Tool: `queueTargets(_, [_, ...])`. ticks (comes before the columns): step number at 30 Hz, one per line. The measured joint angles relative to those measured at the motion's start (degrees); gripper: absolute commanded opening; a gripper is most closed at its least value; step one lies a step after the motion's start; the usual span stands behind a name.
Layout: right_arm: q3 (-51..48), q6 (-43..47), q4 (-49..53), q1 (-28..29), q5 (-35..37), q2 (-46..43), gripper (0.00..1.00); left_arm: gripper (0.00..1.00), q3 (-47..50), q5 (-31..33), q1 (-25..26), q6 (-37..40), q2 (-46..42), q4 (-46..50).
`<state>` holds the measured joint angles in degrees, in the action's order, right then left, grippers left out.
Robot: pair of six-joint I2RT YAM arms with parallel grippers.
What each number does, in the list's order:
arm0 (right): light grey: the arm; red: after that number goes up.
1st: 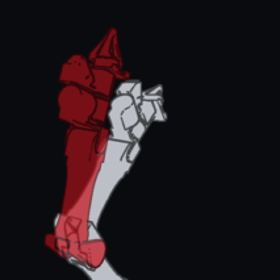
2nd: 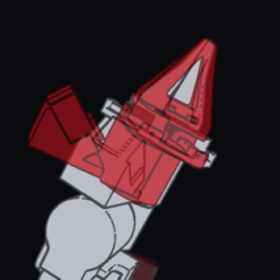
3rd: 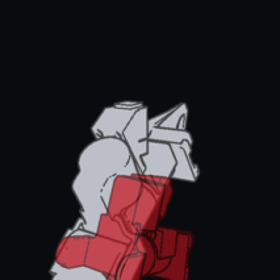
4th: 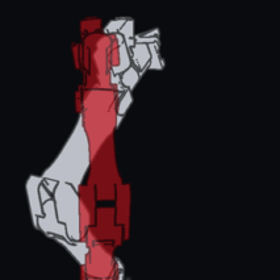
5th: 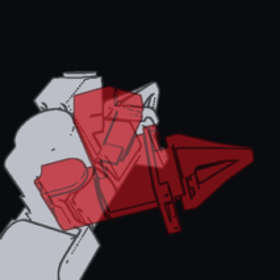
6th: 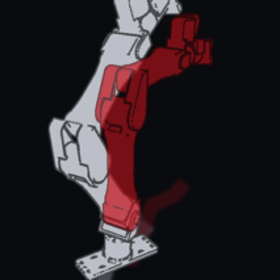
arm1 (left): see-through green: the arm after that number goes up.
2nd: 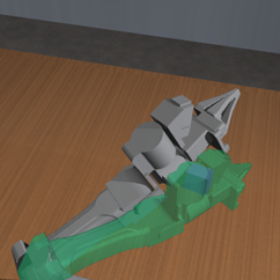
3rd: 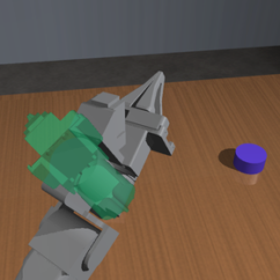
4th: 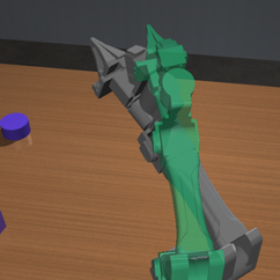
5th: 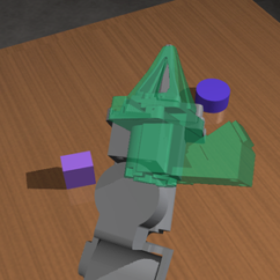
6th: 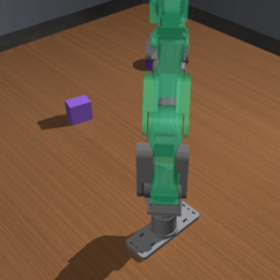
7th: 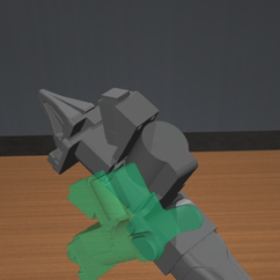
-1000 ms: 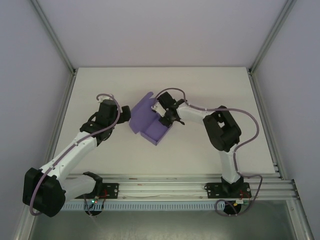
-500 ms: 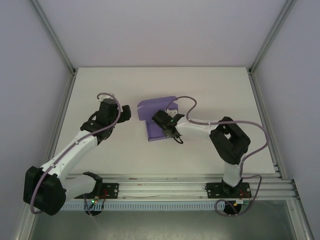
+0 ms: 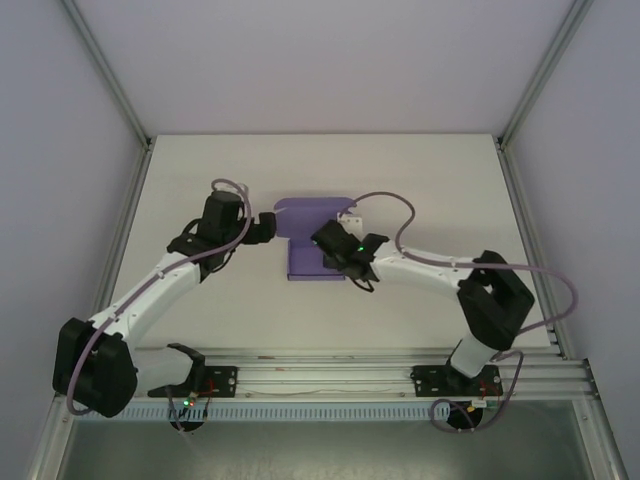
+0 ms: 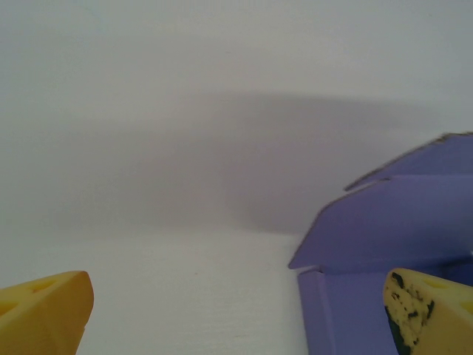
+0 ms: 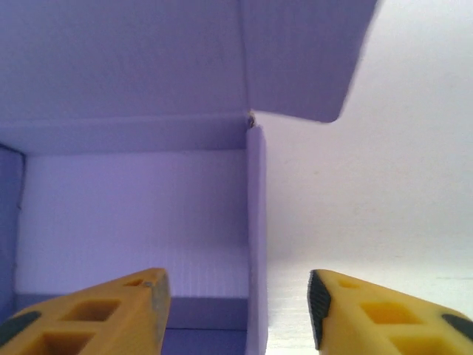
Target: Assemble paper box
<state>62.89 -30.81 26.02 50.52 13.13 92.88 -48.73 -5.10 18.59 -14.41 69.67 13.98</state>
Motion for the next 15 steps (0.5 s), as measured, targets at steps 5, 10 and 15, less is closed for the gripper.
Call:
queueTargets(5, [0.6,19.6,-2.3,-8.2,-5.6,-5.7,0.98,1.00,-4.6,-11.1,-0.9,8.5,5.3,-0.4])
queueTargets(10, [7.3,40.4,-1.5,-16.0,-17.2,-3.8,0.97,1.00,-12.6,-22.0,-4.1,17.8,12.3,2.4])
queueTargets(15, [21.0,52.2,5.5,-19.8,-28.0,4.5,0.89,1.00,-19.4,-29.2,-6.3,29.4,19.2,8.9])
